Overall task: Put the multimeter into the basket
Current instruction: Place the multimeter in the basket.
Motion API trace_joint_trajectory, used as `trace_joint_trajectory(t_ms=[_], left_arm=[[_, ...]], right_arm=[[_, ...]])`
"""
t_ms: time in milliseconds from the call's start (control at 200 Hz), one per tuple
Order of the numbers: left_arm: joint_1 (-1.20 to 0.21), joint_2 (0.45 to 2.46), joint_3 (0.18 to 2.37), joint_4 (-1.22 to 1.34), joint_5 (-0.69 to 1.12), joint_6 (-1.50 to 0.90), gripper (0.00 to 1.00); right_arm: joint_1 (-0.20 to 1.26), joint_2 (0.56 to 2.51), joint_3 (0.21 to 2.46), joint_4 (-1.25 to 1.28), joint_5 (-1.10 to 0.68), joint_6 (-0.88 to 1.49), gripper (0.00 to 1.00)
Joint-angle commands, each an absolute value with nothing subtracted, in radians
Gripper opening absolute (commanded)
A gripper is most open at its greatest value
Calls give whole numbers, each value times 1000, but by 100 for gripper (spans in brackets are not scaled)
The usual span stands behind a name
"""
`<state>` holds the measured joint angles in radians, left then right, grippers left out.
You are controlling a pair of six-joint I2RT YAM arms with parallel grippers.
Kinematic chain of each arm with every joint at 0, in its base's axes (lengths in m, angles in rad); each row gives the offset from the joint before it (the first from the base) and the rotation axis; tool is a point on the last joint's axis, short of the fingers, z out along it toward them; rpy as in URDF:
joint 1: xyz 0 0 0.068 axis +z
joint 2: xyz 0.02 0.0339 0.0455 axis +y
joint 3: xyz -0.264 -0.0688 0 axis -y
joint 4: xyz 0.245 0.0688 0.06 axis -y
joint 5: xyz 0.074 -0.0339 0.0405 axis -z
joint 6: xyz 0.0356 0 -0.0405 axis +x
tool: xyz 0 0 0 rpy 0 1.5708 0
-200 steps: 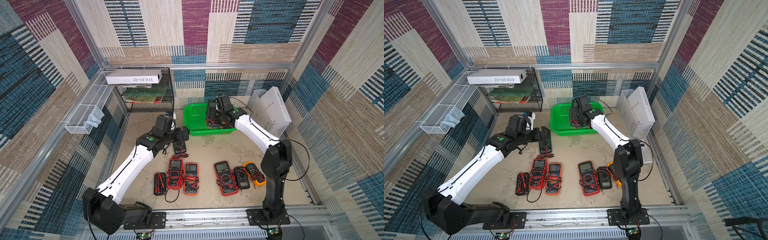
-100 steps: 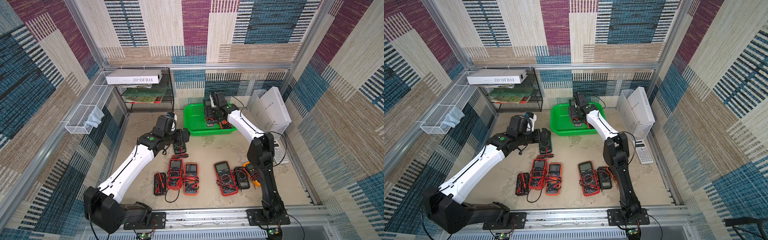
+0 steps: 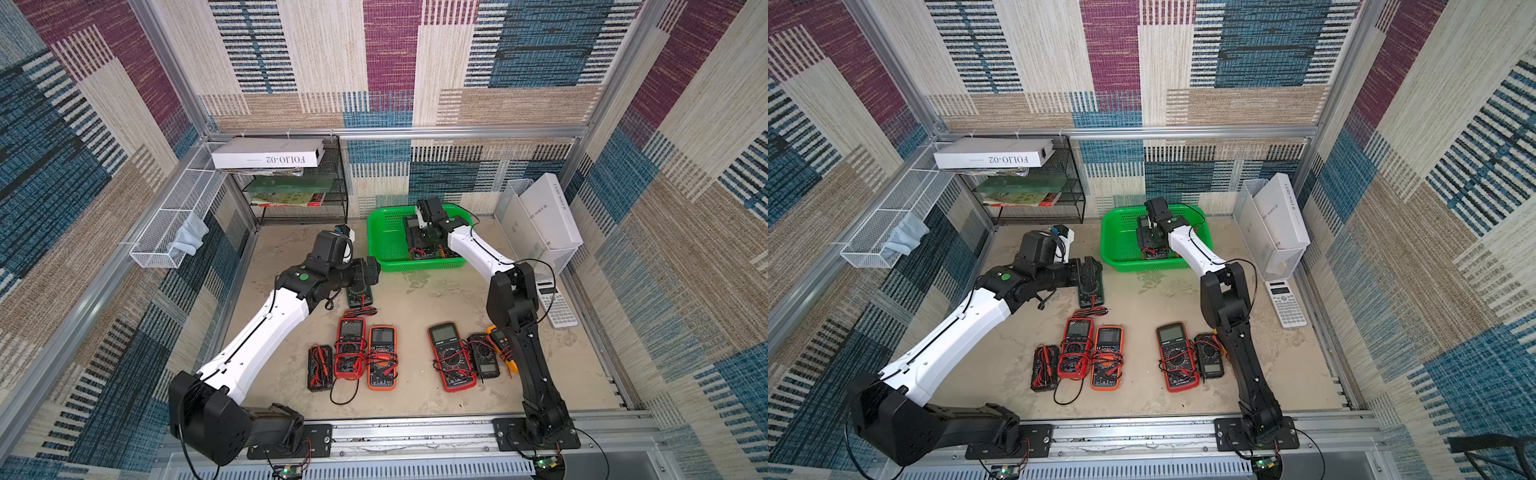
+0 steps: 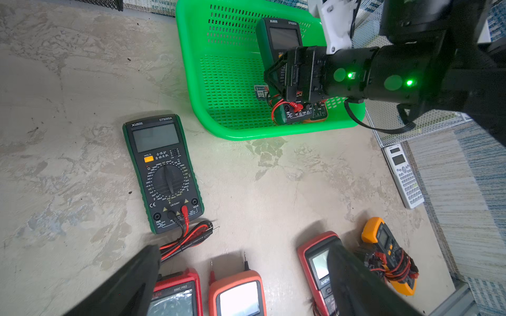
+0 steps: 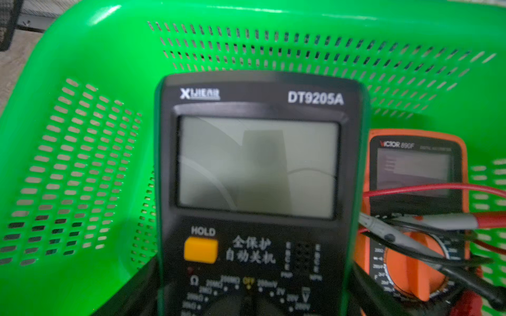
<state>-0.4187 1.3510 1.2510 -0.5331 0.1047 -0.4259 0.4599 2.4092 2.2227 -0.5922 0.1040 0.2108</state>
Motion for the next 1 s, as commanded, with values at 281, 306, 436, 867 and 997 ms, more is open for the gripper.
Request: trace_joint_trajectory(t_ms=[281, 306, 436, 867, 997], left_arm=[[-418, 1354, 1245, -532, 129, -427, 100], [-418, 1353, 1243, -532, 130, -428, 100], [-418, 1351, 1239, -532, 135, -434, 100], [-418, 1331, 1206, -525, 126, -443, 100], [-418, 1327, 1189, -521, 110, -452, 100]], right_arm=[[436, 2454, 2213, -581, 123, 249, 84], [436, 2456, 2213, -582, 127, 250, 86], [433, 2457, 2213, -587, 141, 256, 99], [441, 2352, 2189, -588, 137, 271, 100], [458, 2302, 2170, -585, 144, 275, 99]])
